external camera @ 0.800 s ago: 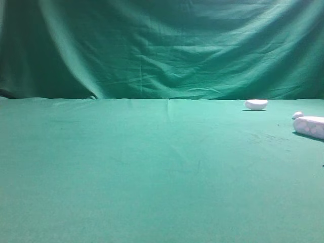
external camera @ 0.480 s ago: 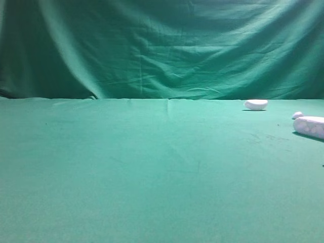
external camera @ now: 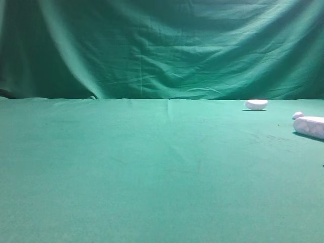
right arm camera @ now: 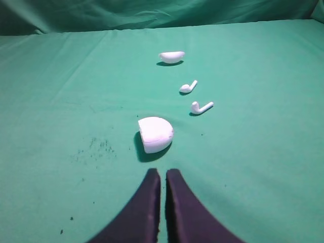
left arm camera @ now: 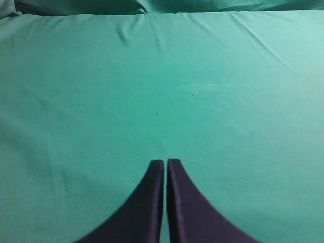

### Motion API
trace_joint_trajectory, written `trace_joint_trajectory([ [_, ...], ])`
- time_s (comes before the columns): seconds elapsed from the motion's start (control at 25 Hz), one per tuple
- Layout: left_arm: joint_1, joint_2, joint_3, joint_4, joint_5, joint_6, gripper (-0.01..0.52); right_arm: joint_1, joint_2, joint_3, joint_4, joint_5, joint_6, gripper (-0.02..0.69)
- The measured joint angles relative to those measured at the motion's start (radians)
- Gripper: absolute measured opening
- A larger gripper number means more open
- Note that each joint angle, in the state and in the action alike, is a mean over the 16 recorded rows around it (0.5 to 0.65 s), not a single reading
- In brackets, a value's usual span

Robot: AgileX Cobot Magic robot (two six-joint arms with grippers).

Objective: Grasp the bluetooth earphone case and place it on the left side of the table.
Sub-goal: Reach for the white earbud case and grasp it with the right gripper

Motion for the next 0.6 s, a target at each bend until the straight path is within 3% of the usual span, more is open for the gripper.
trace_joint_trajectory([
  [0.2, 0.000, 0.000, 0.000, 0.000, 0.000, 0.000, 0.000, 0.000, 0.000, 0.000, 0.016, -0.062, -0.002, 0.000],
  [0.6, 0.000, 0.000, 0.000, 0.000, 0.000, 0.000, 0.000, 0.000, 0.029, -0.043, 0.102, -0.342, -0.017, 0.000],
])
